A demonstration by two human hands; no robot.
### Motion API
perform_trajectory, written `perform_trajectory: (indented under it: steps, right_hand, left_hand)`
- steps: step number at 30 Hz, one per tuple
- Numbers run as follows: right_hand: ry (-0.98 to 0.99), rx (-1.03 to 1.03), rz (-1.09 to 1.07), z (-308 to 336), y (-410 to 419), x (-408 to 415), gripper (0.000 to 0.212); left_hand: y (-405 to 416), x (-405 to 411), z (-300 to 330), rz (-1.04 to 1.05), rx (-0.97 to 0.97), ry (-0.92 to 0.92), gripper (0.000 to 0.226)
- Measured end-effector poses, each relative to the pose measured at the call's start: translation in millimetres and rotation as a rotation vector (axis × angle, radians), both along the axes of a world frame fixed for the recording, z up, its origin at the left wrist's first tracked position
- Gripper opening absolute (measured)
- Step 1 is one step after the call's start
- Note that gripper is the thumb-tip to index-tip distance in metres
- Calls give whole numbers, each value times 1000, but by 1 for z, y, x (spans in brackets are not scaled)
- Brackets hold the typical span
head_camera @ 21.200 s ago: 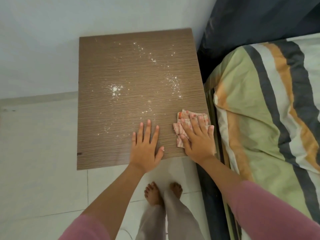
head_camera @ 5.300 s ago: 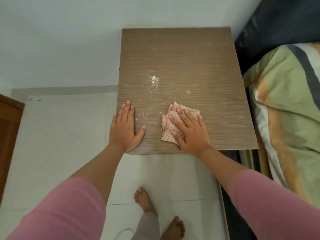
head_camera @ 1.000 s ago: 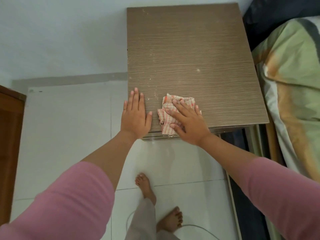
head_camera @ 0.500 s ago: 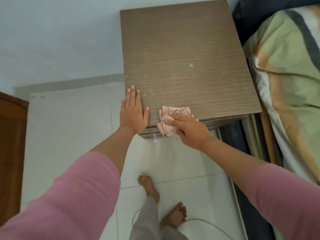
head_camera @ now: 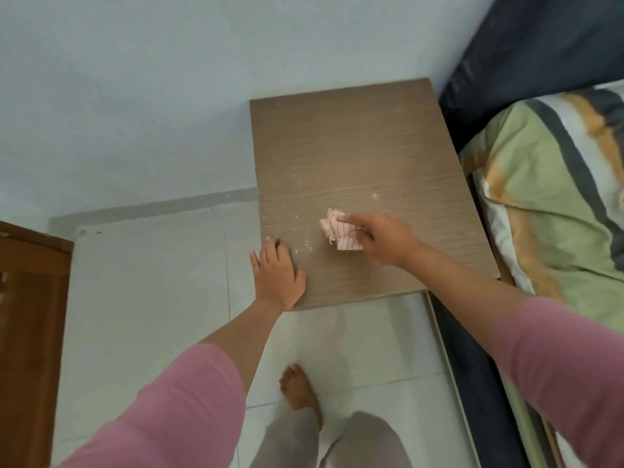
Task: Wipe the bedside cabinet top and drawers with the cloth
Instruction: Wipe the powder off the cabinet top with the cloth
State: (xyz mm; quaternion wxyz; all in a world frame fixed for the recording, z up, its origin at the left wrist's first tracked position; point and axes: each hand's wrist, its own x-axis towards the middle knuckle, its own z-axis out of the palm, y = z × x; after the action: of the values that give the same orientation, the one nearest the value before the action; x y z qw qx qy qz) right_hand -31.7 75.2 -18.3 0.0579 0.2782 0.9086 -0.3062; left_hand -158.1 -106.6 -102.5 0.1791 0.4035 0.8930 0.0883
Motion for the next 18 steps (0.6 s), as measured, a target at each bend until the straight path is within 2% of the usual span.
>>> perform_trajectory:
  steps: [2,8,12,18]
  right_hand:
    - [19,3,-23,2,16,-19,39]
    - [162,45,-58,-10,71,-82,42]
    - [260,83,-11,-28,113,-135,45]
    - [359,116,103,-55,166,-223,48]
  left_hand:
    - [10,-11,3,2,40,14,46]
    - [66,-70,-2,12,21,67,64]
    - [111,-108,-15,23,-44,70,68]
    - [116,-116,-23,18,-74,73,73]
